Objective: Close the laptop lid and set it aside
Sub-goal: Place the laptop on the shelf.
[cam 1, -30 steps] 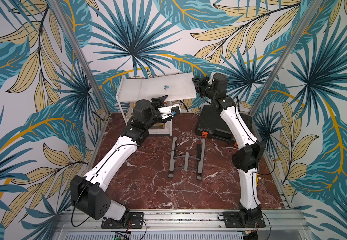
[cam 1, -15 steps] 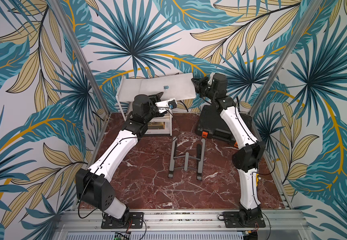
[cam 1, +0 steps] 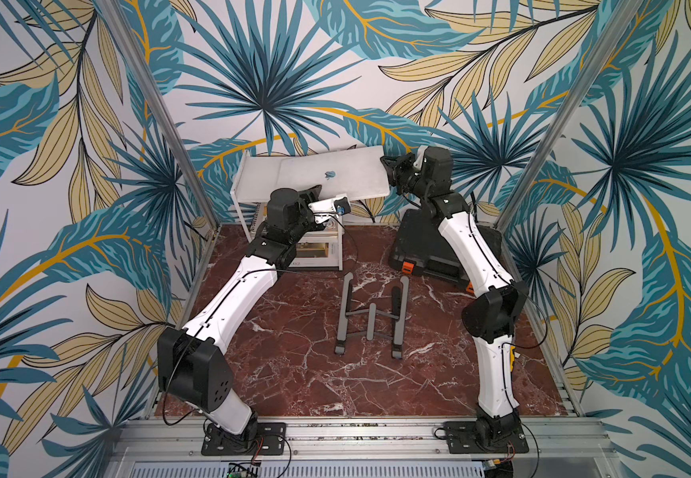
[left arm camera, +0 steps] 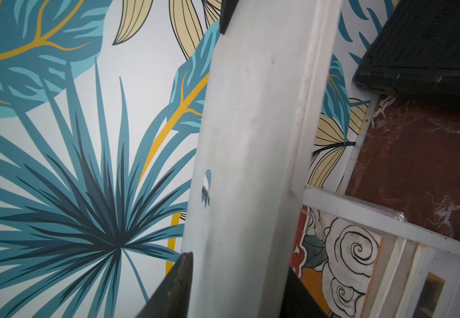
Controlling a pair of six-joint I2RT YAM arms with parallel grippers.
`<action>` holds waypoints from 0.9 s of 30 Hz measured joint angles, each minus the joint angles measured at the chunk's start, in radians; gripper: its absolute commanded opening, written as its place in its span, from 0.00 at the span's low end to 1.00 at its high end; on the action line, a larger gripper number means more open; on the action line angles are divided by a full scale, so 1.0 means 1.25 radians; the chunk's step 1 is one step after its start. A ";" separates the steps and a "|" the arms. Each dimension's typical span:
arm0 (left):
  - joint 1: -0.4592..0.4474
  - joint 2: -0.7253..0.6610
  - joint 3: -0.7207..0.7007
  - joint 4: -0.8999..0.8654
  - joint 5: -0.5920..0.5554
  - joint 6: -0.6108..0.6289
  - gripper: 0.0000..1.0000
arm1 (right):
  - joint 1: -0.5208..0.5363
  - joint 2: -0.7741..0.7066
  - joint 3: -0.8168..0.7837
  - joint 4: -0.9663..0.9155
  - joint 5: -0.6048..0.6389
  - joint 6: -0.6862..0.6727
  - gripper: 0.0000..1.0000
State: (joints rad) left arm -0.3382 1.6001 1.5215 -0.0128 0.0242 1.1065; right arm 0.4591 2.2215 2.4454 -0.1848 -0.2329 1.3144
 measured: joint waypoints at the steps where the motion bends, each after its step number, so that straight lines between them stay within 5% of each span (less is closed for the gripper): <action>1: 0.000 0.002 0.002 0.001 -0.004 0.001 0.44 | 0.000 0.000 0.000 0.000 0.000 0.000 0.00; 19: 0.000 0.022 0.025 0.010 -0.041 0.046 0.12 | -0.001 0.000 -0.002 0.000 -0.005 0.038 0.00; 23: 0.001 0.023 0.027 0.011 -0.044 0.055 0.11 | -0.001 0.000 -0.002 0.001 -0.006 0.042 0.16; 27: 0.011 0.023 0.031 0.022 -0.038 0.053 0.11 | -0.001 0.000 -0.002 0.015 -0.029 0.037 0.43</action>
State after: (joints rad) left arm -0.3241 1.6287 1.5608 0.0147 -0.0231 1.1725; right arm 0.4583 2.2215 2.4435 -0.1661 -0.2691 1.3609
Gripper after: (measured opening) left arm 0.212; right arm 0.337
